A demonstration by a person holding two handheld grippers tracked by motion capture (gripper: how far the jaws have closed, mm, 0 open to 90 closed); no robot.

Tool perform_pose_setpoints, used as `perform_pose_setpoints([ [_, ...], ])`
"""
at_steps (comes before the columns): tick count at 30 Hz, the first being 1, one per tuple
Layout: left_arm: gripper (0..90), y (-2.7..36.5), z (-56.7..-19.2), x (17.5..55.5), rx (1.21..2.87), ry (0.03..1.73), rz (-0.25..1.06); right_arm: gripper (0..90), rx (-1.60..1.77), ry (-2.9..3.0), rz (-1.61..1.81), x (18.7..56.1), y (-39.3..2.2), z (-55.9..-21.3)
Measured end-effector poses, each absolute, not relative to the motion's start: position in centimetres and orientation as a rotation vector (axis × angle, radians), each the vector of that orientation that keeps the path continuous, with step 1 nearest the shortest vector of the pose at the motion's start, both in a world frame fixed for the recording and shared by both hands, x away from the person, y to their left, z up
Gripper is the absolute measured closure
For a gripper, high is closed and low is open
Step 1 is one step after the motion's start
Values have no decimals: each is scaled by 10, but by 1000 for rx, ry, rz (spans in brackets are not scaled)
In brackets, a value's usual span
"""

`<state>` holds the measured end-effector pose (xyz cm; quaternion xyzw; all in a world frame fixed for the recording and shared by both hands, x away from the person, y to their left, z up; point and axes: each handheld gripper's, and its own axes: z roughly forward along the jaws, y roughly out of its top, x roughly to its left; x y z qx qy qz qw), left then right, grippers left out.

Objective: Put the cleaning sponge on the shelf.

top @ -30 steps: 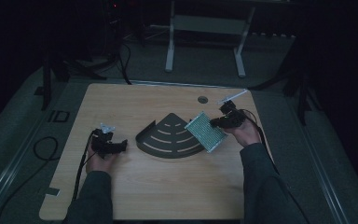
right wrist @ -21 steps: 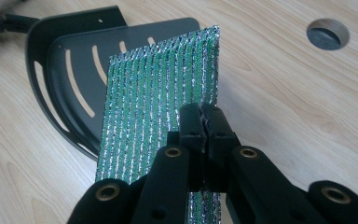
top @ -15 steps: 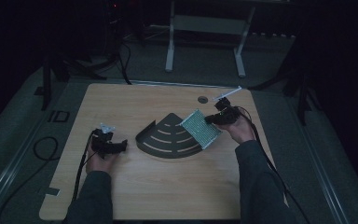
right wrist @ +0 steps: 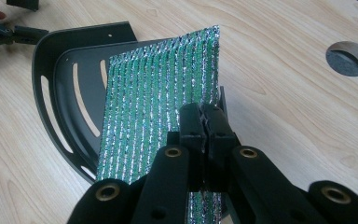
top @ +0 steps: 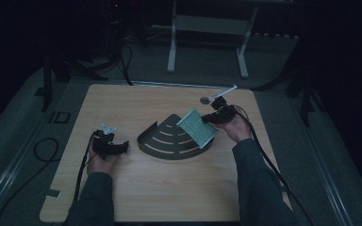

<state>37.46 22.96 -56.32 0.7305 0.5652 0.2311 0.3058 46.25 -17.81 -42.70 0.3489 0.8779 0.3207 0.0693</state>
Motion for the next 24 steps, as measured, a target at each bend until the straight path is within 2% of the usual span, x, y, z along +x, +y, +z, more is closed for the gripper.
perform_pose_setpoints([
  [24, 143, 229, -563, 375, 1932, 1497, 611, 881, 1010, 2671, 892, 477, -163, -442],
])
